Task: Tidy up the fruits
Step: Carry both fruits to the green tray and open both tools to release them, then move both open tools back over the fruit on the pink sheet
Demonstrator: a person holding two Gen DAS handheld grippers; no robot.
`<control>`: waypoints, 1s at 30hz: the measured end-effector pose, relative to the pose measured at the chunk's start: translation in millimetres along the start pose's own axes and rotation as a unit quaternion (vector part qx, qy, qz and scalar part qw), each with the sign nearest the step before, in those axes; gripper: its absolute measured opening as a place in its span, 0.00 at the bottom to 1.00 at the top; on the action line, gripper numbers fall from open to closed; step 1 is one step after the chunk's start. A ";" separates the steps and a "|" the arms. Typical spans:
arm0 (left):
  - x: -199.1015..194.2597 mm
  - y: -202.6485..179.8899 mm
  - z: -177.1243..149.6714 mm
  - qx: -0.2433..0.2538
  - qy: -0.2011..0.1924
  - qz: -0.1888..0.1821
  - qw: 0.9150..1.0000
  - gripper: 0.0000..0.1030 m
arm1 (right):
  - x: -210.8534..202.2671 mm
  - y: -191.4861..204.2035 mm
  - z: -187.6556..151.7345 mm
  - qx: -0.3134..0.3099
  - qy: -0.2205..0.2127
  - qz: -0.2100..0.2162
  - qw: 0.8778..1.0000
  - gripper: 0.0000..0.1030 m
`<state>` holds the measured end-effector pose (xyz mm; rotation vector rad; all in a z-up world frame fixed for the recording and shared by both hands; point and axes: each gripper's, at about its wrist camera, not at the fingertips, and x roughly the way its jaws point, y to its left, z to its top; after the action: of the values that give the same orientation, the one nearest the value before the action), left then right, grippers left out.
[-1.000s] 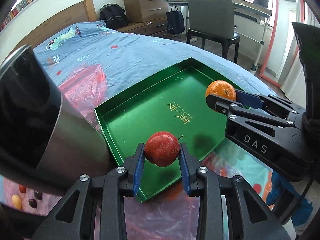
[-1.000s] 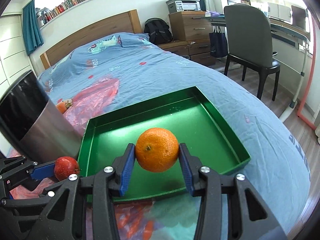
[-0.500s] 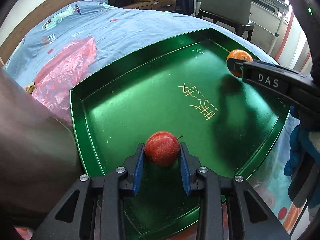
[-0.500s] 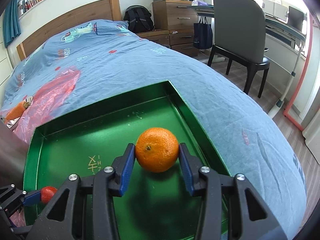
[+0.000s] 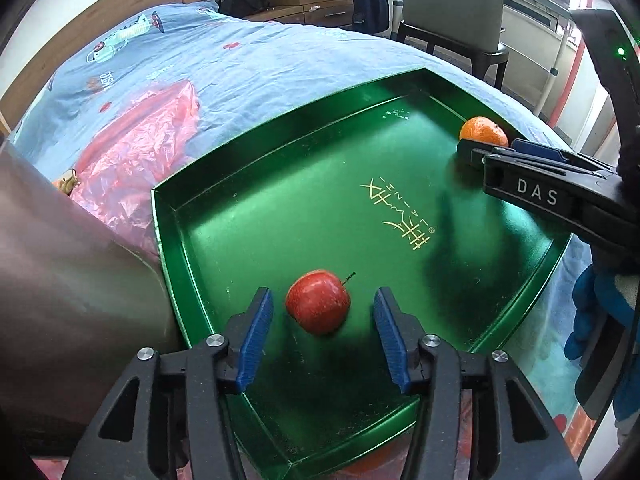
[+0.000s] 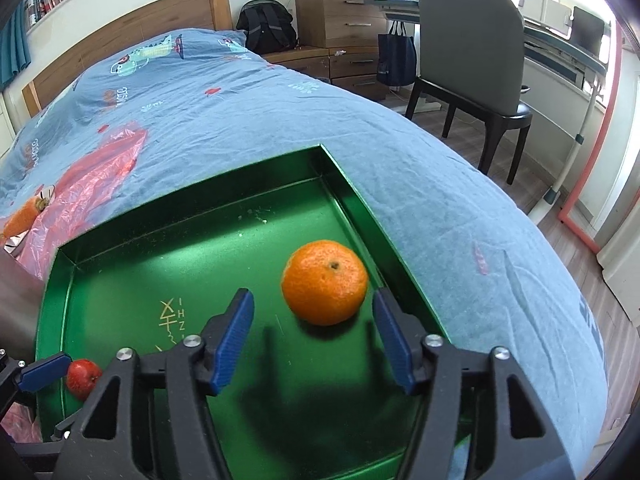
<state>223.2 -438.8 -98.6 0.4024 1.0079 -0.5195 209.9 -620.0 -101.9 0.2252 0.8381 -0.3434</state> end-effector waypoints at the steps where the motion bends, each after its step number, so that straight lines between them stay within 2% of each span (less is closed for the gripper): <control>1: -6.0 0.0 0.3 0.001 -0.006 0.005 1.000 0.51 | -6.4 -0.4 0.7 0.002 -0.005 0.004 1.000 0.89; 5: -37.4 -4.6 -3.5 0.015 -0.032 0.012 0.999 0.56 | -41.8 0.6 2.5 0.003 -0.029 0.014 0.999 0.90; 8: -64.3 -8.4 -12.0 0.016 -0.047 -0.001 0.999 0.56 | -72.9 3.1 -1.4 0.005 -0.044 0.018 0.999 0.90; 16: -136.8 -4.8 -50.1 0.013 -0.080 -0.020 0.996 0.58 | -159.8 18.7 -32.3 0.013 -0.079 0.047 0.996 0.90; 24: -195.5 30.4 -103.5 -0.003 -0.113 0.015 0.993 0.67 | -252.2 63.6 -70.9 0.001 -0.124 0.096 0.988 0.90; 28: -212.9 56.7 -129.3 -0.018 -0.114 0.036 0.993 0.69 | -283.8 98.1 -87.9 -0.025 -0.134 0.118 0.984 0.90; 30: -222.6 71.6 -144.1 -0.029 -0.118 0.046 0.992 0.73 | -293.9 117.5 -95.8 -0.040 -0.132 0.131 0.982 0.90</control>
<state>69.6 -252.8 32.7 0.3258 0.7702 -0.4431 7.5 -419.2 65.6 0.2070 0.5497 -0.0891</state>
